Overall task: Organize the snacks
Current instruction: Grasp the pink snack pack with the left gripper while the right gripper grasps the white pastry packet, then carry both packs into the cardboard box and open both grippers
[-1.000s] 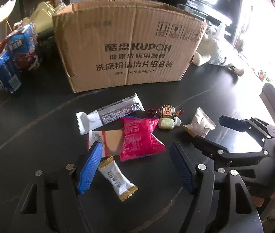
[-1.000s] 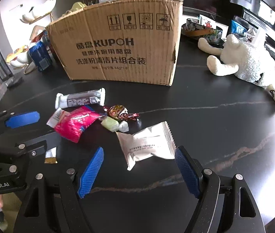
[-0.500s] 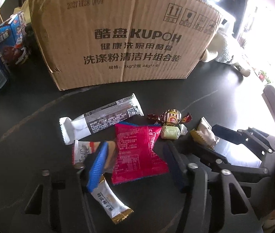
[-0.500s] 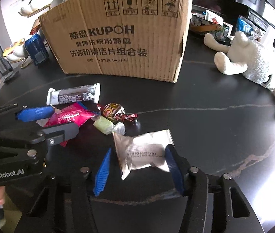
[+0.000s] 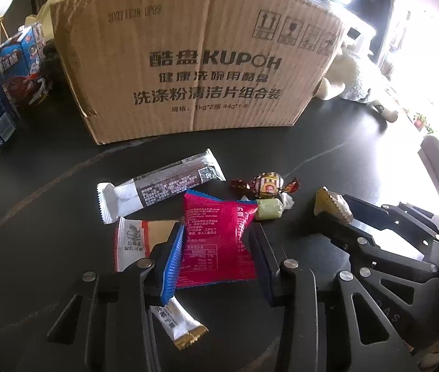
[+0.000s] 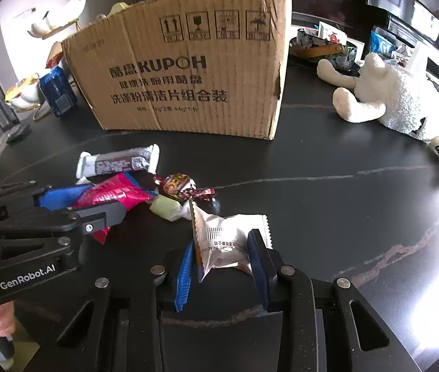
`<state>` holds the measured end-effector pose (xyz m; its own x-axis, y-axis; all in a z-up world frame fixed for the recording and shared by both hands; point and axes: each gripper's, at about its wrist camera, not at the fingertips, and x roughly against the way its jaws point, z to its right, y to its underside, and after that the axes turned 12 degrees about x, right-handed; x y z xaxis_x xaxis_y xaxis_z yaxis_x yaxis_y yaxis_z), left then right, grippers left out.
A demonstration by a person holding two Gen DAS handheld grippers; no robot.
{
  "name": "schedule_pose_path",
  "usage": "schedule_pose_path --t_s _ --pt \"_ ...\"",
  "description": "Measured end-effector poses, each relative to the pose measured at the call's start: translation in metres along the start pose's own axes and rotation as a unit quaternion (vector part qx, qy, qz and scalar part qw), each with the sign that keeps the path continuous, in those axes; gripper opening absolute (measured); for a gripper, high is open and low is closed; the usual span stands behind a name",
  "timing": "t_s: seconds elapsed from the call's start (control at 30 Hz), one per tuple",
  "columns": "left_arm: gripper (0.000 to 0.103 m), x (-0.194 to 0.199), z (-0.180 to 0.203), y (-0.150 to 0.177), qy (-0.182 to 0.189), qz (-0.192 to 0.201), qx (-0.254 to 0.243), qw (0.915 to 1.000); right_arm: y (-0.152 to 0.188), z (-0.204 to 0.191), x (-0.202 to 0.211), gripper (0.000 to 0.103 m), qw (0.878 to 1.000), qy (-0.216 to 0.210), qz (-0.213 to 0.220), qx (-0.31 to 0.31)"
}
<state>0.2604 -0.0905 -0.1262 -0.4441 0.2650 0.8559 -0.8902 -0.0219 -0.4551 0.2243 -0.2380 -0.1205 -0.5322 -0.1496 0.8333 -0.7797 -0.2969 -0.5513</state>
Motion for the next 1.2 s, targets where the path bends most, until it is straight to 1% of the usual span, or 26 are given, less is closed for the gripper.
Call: schedule_pose_path --t_s 0.17,0.37,0.63,0.9,1.2 --pt "0.041 0.016 -0.001 0.002 -0.001 0.015 -0.001 0.9999 -0.001 -0.002 0.011 0.033 1.0 0.001 0.013 -0.001" --pt "0.041 0.04 0.0 0.004 0.004 0.035 0.001 0.9994 -0.006 -0.005 0.034 0.033 0.999 0.002 0.039 -0.004" --pt "0.041 0.079 0.01 -0.003 0.014 0.08 -0.007 0.9966 -0.019 -0.009 0.068 0.033 0.997 0.005 0.081 -0.004" --pt "0.041 0.121 0.018 -0.02 0.021 0.132 -0.023 0.9907 -0.041 -0.009 0.1 0.033 0.992 0.005 0.128 -0.009" --pt "0.041 0.155 0.02 -0.047 0.026 0.171 -0.026 0.9846 -0.073 -0.009 0.132 0.033 0.983 0.009 0.181 -0.003"
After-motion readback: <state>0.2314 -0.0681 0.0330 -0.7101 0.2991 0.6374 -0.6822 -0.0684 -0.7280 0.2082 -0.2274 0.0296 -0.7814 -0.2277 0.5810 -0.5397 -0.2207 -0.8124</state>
